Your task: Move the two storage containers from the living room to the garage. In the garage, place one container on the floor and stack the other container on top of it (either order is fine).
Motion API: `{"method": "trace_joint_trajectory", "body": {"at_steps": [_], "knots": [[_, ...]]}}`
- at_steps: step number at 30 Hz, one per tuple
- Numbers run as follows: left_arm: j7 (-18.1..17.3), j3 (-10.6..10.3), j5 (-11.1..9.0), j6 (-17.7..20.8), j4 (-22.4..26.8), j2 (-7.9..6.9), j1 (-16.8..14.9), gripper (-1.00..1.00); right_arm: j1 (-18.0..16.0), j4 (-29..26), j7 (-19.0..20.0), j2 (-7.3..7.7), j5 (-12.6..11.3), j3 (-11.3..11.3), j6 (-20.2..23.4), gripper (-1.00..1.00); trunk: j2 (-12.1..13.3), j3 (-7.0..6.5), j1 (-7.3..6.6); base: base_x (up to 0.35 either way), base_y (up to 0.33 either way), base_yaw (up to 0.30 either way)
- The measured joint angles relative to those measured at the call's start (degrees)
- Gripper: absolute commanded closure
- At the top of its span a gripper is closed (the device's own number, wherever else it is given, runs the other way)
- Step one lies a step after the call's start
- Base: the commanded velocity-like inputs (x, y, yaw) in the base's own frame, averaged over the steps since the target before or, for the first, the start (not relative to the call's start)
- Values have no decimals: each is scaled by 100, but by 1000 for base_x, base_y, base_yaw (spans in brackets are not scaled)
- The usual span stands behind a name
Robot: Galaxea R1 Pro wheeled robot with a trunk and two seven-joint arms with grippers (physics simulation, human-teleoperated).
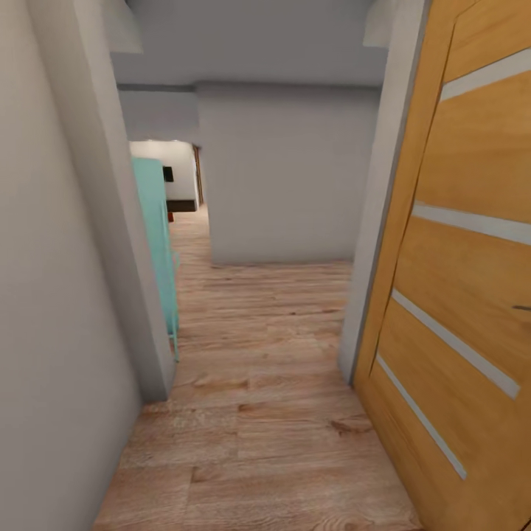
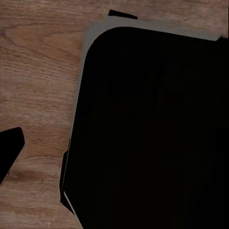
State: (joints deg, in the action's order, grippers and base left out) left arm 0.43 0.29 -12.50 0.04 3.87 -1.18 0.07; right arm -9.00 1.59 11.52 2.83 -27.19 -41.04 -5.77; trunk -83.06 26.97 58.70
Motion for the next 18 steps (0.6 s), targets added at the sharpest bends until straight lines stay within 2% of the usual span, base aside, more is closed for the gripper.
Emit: {"method": "trace_joint_trajectory", "body": {"at_steps": [4, 18], "knots": [[4, 5, -11, 9, 221, 9, 0, -100, 0, 0, 0, 0, 1, 1, 0, -100, 0, 0, 0, 324, 0, 0], [5, 6, -31, -20, 265, 12, 0, -100, 0, 0, 0, 0, 2, 2, 0, -100, 0, 0, 0, 324, 0, 0]]}}
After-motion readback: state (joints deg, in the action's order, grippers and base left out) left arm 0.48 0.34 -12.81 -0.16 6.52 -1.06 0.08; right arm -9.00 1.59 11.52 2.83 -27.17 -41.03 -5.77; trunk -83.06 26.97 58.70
